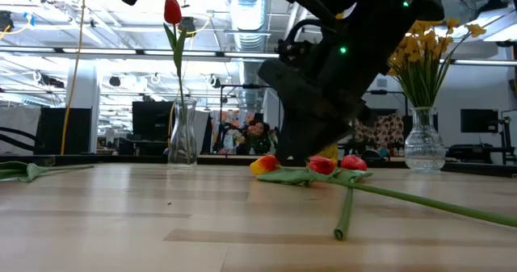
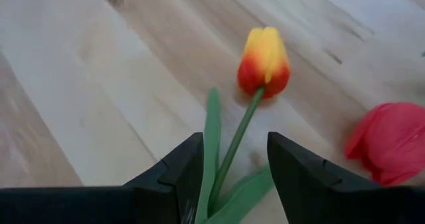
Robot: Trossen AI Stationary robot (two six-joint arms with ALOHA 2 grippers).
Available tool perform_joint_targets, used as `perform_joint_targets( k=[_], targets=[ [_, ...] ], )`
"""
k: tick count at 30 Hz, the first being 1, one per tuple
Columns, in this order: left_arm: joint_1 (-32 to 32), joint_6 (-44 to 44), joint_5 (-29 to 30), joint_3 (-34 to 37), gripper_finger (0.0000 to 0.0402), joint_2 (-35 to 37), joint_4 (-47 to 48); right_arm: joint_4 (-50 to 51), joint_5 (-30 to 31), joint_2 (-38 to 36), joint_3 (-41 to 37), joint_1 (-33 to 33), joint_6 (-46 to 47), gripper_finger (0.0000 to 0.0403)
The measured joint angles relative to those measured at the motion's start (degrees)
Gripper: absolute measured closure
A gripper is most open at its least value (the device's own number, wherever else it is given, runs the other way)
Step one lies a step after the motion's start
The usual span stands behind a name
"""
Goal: Sort flowers into vase by color
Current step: Put the right yellow flower into the yellow flower vase
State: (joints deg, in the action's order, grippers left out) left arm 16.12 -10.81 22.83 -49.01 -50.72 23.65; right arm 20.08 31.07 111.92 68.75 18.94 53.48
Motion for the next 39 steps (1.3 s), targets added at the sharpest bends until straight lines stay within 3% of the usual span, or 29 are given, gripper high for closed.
perform_joint_targets(
  k=[14,27,36,39],
  targets=[
    [0.0,0.0,0.0,0.0,0.0193,0.0,0.0,-0.1,-1.0,0.4,0.0,0.0,0.0,0.0218],
    [0.0,0.0,0.0,0.0,0.0193,0.0,0.0,-0.9,-2.6,2.8,0.0,0.0,0.0,0.0285],
    [0.0,0.0,0.0,0.1,0.0193,0.0,0.0,-0.8,-2.6,2.6,0.0,0.0,0.0,0.0372],
    [0.0,0.0,0.0,0.1,0.0193,0.0,0.0,-0.8,-2.6,1.6,0.0,0.0,0.0,0.0373]
  ],
)
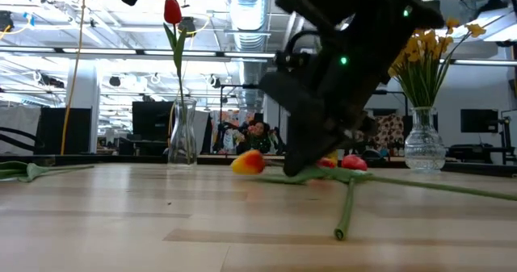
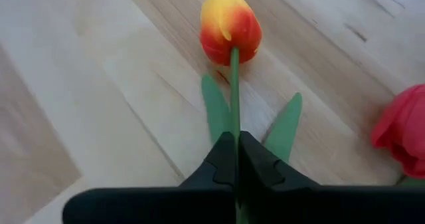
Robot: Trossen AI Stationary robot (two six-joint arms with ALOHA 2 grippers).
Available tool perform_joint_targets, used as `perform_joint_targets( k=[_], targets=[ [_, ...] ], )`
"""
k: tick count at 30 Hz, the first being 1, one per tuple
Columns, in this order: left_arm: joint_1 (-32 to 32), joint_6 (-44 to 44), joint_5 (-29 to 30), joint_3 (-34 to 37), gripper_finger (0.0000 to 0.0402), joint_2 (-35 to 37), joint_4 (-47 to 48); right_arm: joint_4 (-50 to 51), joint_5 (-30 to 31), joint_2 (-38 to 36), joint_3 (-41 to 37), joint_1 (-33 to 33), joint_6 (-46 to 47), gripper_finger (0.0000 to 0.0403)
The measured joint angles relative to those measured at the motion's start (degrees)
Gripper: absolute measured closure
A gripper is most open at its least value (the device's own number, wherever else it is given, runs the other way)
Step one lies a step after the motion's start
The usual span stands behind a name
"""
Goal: Sort flowers into vase by color
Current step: Put the right yellow flower into the yellow flower vase
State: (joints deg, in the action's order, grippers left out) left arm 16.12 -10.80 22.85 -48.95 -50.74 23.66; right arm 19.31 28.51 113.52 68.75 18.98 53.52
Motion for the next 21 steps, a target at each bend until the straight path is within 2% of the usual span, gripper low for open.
perform_joint_targets(
  k=[9,13,18,21],
  targets=[
    [0.0,0.0,0.4,0.0,0.0193,0.2,0.0,1.0,0.3,-7.4,0.0,0.0,0.0,0.036],
    [0.0,0.0,1.1,0.1,0.0193,1.5,0.0,3.4,3.3,-12.5,0.0,0.3,-2.0,0.0366],
    [0.0,0.2,1.5,0.1,0.0193,4.1,0.1,3.5,9.7,-20.1,0.0,1.4,-7.1,0.0367],
    [0.0,0.2,1.5,0.1,0.0193,5.6,0.5,3.4,17.5,-24.0,0.0,3.3,-9.5,0.0366]
  ],
)
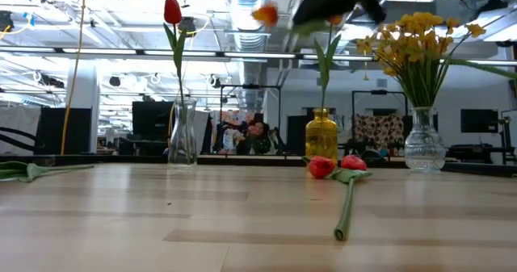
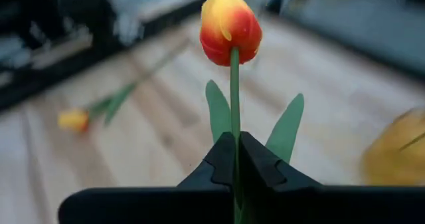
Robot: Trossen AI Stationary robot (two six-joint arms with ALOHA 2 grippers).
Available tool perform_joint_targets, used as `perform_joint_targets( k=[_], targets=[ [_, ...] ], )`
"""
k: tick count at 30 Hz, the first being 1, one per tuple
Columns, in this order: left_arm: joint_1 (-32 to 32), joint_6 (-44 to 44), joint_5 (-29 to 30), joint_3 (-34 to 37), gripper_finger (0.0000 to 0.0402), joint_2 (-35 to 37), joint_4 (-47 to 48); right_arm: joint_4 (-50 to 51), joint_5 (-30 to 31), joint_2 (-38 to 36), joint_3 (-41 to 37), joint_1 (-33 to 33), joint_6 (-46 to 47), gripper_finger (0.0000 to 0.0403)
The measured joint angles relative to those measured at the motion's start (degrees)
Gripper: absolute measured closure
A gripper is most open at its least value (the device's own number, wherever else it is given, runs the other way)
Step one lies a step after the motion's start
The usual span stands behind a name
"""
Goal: Sort flowers into vase by color
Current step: Put the right yellow flower into the yellow flower vase
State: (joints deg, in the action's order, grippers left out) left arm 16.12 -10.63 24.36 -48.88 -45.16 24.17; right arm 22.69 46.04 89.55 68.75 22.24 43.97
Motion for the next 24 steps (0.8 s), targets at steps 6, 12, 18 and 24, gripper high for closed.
perform_joint_targets(
  k=[6,12,18,24],
  targets=[
    [0.0,0.0,0.3,0.4,0.0193,1.4,1.0,-1.8,23.5,-3.4,0.0,6.7,-6.5,0.0368],
    [0.0,0.5,0.4,0.4,0.0193,1.3,0.9,-1.5,43.6,-1.4,0.0,11.2,-6.1,0.0368],
    [0.0,0.5,2.5,0.4,0.0193,1.3,0.8,0.5,44.1,-0.2,0.0,8.5,1.2,0.0368],
    [0.0,0.5,2.7,0.4,0.0193,1.0,0.9,0.3,39.7,0.4,0.0,5.3,2.7,0.0371]
  ],
)
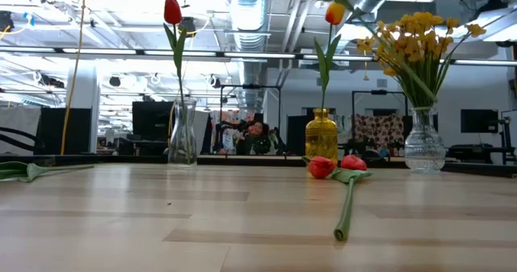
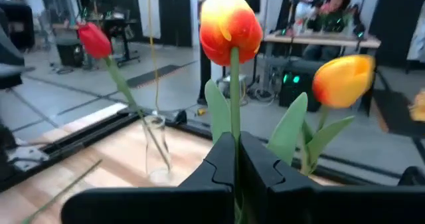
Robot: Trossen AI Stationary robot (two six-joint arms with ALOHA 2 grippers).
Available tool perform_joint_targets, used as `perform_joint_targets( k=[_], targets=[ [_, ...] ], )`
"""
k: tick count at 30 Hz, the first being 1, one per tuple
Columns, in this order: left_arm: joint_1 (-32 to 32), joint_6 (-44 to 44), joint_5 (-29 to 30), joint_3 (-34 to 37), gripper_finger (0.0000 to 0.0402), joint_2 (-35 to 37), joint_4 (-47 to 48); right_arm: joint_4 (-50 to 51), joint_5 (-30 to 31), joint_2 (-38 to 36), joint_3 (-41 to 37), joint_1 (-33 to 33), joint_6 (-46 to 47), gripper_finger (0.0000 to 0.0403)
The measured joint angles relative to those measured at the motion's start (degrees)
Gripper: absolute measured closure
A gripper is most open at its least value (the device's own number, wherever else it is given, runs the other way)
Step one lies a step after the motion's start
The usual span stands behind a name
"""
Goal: Sort flowers into vase by color
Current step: Put the right yellow flower into the yellow flower vase
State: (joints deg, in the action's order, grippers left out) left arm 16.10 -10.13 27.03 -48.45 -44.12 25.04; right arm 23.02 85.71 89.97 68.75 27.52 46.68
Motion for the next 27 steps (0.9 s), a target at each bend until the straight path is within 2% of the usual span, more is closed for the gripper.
perform_joint_targets(
  k=[4,7,12,14,16,21,24,27],
  targets=[
    [0.0,0.0,0.3,0.0,0.0193,-0.2,0.0,-1.5,-7.5,-0.1,0.0,-3.3,-5.3,0.0372],
    [0.0,0.0,0.4,0.0,0.0193,-0.1,0.0,-8.2,-14.9,-0.5,0.0,-6.8,-16.8,0.0372],
    [0.0,0.0,0.7,0.0,0.0193,-0.1,0.0,-25.4,-35.9,-2.5,0.0,-14.2,-42.1,0.0373],
    [0.0,-0.3,0.7,0.0,0.0193,-0.2,-0.1,-30.9,-44.8,-3.7,0.0,-17.0,-47.8,0.0372],
    [0.0,-1.1,0.7,0.0,0.0193,-0.2,-0.1,-33.3,-50.6,-5.1,0.0,-19.3,-51.3,0.0372],
    [0.0,-2.4,0.7,0.0,0.0193,-0.1,0.0,-34.7,-53.0,-10.4,-2.4,-21.2,-57.5,0.0372],
    [0.0,-2.6,1.0,0.0,0.0193,-0.2,-0.1,-39.1,-53.1,-15.9,-8.1,-21.0,-59.7,0.0372],
    [0.0,-3.1,2.9,0.0,0.0193,-0.2,-0.1,-48.5,-53.7,-22.3,-16.7,-21.1,-61.3,0.0372]
  ],
)
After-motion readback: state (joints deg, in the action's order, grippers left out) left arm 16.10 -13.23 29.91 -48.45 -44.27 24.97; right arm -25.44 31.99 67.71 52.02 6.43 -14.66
